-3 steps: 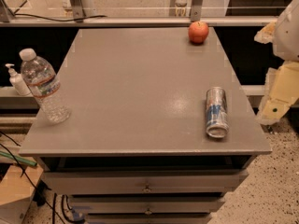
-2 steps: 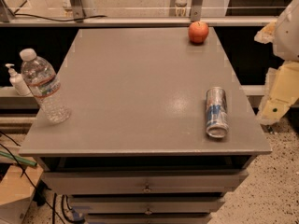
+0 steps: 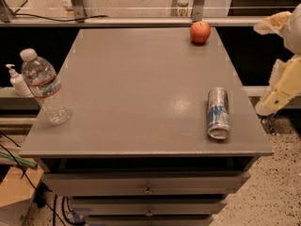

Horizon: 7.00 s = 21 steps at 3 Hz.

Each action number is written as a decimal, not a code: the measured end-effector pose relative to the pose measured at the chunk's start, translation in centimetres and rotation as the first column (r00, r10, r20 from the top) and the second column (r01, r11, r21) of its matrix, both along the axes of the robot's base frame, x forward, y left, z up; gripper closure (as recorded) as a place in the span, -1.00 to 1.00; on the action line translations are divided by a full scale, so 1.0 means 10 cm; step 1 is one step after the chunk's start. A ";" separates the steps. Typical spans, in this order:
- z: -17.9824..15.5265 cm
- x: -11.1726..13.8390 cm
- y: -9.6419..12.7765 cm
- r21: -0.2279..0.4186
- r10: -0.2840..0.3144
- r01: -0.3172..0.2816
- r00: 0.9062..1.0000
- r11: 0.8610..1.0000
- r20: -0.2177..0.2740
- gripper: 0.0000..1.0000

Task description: Move apple near water bottle

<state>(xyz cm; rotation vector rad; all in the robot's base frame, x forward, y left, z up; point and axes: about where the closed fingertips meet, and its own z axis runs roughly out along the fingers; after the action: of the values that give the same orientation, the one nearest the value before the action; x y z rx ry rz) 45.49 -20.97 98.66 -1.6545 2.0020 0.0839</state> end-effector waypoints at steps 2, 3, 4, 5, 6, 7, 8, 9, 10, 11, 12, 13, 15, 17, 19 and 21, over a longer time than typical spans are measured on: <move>0.06 0.31 0.04 0.116 -0.020 0.011 0.996 0.993 0.082 -1.00; -0.05 0.41 -0.03 0.160 -0.059 0.048 0.996 0.986 0.062 -1.00; -0.14 0.66 -0.11 0.244 -0.090 0.071 0.994 0.967 0.067 -1.00; -0.24 0.95 -0.19 0.323 -0.118 0.086 0.990 0.943 0.080 -1.00; -0.37 1.25 -0.27 0.400 -0.155 0.109 0.984 0.910 0.085 -1.00; -0.53 2.00 -0.46 0.453 -0.218 0.158 0.972 0.877 0.083 -1.00; -0.54 2.00 -0.46 0.453 -0.217 0.158 0.973 0.877 0.082 -1.00; -0.57 2.25 -0.36 0.490 -0.227 0.153 0.969 0.858 0.095 -1.00; -0.63 2.60 -0.28 0.539 -0.265 0.161 0.957 0.827 0.120 -1.00; -0.67 2.92 -0.25 0.593 -0.321 0.177 0.936 0.785 0.146 -1.00; -0.73 3.20 -0.21 0.632 -0.372 0.197 0.915 0.750 0.157 -1.00; -0.83 3.43 -0.16 0.663 -0.404 0.219 0.904 0.716 0.138 -1.00; -1.06 3.76 -0.07 0.687 -0.435 0.268 0.897 0.675 0.078 -1.00; -1.20 4.04 0.07 0.672 -0.417 0.284 0.908 0.684 0.041 -1.00; -1.23 4.14 0.12 0.658 -0.410 0.296 0.912 0.693 0.021 -0.57; -1.24 4.13 -0.04 0.650 -0.436 0.329 0.900 0.685 0.003 0.36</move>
Offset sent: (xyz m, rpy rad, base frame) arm 0.0246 0.0019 0.0038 0.0966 -0.0648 -0.0095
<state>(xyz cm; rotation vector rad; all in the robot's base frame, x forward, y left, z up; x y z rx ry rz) 86.79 -21.40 86.29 -0.7624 1.8610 0.4184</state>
